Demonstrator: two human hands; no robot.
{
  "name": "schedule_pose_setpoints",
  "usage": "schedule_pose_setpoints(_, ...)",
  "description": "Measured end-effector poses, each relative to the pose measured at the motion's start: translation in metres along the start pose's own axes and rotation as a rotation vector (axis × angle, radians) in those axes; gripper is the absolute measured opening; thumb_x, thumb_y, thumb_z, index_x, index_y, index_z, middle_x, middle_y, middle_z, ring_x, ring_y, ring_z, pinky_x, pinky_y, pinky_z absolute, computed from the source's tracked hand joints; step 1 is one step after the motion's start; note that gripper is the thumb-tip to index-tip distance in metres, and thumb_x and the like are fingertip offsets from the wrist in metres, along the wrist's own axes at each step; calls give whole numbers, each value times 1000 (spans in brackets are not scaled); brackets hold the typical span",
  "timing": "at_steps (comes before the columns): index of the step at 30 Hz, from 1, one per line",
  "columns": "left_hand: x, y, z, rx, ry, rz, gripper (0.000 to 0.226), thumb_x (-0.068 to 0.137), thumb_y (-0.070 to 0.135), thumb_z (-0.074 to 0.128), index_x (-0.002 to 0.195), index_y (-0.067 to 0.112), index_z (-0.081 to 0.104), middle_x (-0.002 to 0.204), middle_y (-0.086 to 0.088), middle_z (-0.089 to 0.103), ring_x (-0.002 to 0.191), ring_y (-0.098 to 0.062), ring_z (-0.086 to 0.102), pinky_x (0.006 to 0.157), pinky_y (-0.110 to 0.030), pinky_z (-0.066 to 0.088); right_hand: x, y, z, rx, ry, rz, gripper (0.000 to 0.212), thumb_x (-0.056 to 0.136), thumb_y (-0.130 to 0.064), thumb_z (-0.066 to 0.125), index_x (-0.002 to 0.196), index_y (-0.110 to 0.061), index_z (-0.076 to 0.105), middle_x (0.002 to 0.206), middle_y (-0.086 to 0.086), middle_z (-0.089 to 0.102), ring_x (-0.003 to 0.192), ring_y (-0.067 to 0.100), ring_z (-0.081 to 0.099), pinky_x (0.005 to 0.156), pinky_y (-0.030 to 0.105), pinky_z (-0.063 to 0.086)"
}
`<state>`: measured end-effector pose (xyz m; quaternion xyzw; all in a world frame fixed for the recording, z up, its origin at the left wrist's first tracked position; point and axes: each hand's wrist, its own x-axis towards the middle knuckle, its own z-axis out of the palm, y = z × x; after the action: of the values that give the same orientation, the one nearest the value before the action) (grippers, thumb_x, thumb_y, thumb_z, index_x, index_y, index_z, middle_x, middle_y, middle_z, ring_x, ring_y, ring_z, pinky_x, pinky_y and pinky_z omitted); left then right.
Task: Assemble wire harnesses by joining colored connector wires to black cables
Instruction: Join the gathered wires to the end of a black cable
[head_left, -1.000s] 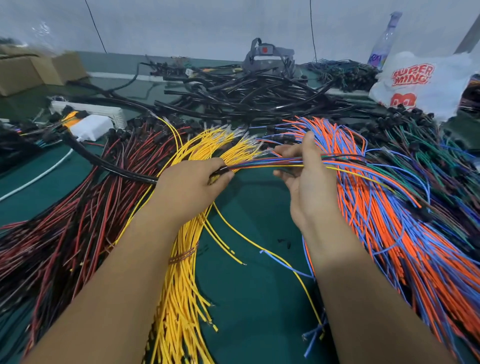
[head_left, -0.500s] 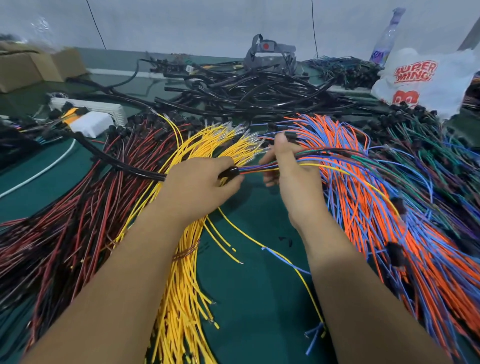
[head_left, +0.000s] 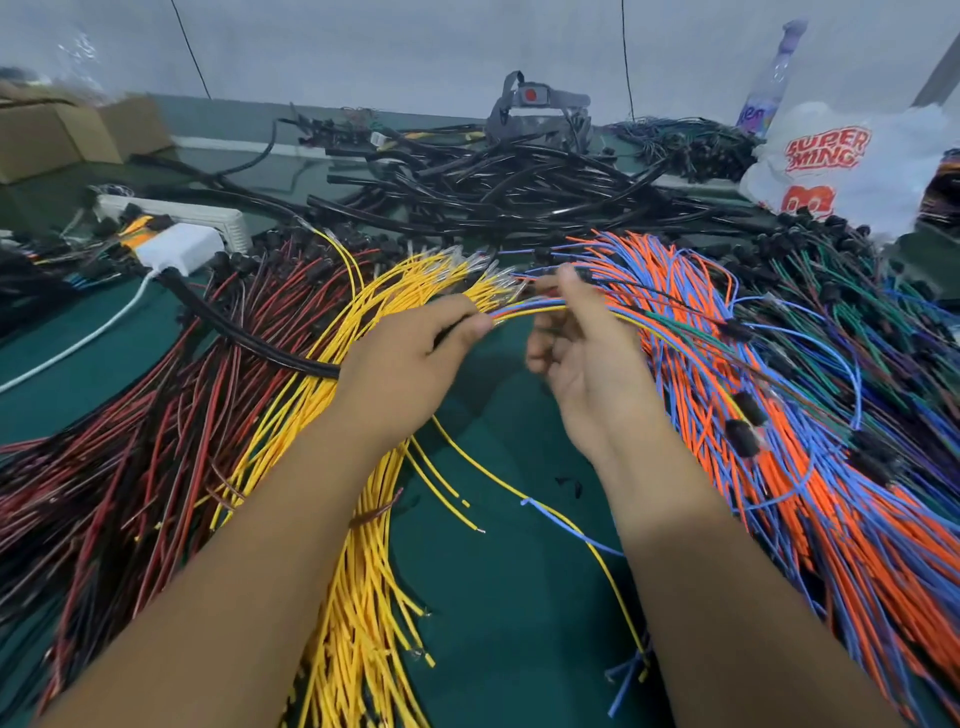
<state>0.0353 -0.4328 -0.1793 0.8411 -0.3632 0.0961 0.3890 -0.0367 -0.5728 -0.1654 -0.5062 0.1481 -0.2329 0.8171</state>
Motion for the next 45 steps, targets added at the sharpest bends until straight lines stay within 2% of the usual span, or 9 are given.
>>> schedule_pose_setpoints(3, 0, -7, -3, 51, 41, -53, 25, 97, 52, 38, 86, 34, 51, 68, 11, 53, 61, -11, 48, 56, -34, 38, 1, -10, -6, 326, 80, 23, 17, 93, -32, 58, 86, -17, 59, 70, -1, 52, 45, 8, 43, 39, 17, 28)
schedule_pose_setpoints(7, -1, -11, -7, 169, 54, -67, 24, 97, 52, 39, 88, 33, 52, 60, 5, 50, 59, -9, 48, 51, -30, 31, 0, -11, -6, 395, 147, -25, 27, 95, -31, 58, 72, -16, 57, 68, 0, 58, 47, 9, 46, 42, 16, 33)
schedule_pose_setpoints(13, -4, -10, -11, 133, 46, -86, 34, 91, 63, 41, 90, 33, 59, 61, 5, 52, 59, -7, 49, 52, -28, 29, 1, -9, -6, 235, 167, -101, 34, 101, -28, 47, 71, -13, 52, 61, 2, 66, 45, 10, 48, 43, 17, 39)
schedule_pose_setpoints(18, -5, -7, -12, 106, 71, -92, 39, 88, 68, 40, 88, 36, 62, 56, 9, 49, 56, -4, 46, 51, -27, 25, 5, -7, -10, -235, 214, -340, 36, 102, -24, 46, 69, -17, 58, 61, -4, 66, 46, 11, 57, 43, 20, 42)
schedule_pose_setpoints(20, -5, -7, -12, 100, 89, -81, 34, 90, 63, 43, 90, 36, 63, 58, 13, 53, 57, -2, 47, 52, -27, 25, 4, -6, -11, -275, 216, -325, 37, 101, -30, 48, 67, -18, 58, 61, -5, 66, 46, 11, 60, 41, 20, 42)
schedule_pose_setpoints(23, -4, -6, -12, 83, 90, -51, 26, 93, 57, 46, 92, 36, 62, 66, 26, 55, 61, 3, 49, 52, -26, 25, 2, -6, -11, -82, 131, -229, 36, 101, -31, 48, 72, -12, 59, 66, 2, 66, 46, 13, 60, 41, 19, 42)
schedule_pose_setpoints(27, -4, -5, -11, 56, 83, -15, 26, 88, 52, 41, 95, 35, 59, 67, 15, 55, 63, -3, 49, 53, -29, 27, 1, -7, -11, -6, -8, -181, 30, 101, -25, 46, 79, -8, 56, 82, 15, 62, 51, 11, 60, 50, 19, 47)
schedule_pose_setpoints(36, 1, -1, -8, 29, 40, 174, 31, 92, 36, 48, 104, 15, 67, 90, 2, 61, 89, -18, 51, 78, -37, 40, -1, -3, -7, -78, -154, -198, 14, 94, -5, 56, 82, -11, 59, 77, 5, 66, 68, 12, 64, 61, 21, 52)
schedule_pose_setpoints(45, 3, -2, -9, 162, 129, 229, 24, 94, 30, 52, 106, 16, 68, 90, 1, 61, 86, -20, 49, 76, -32, 34, -3, -3, -9, 0, -176, -103, 15, 90, 0, 58, 78, -8, 64, 69, 1, 67, 63, 13, 66, 62, 20, 53)
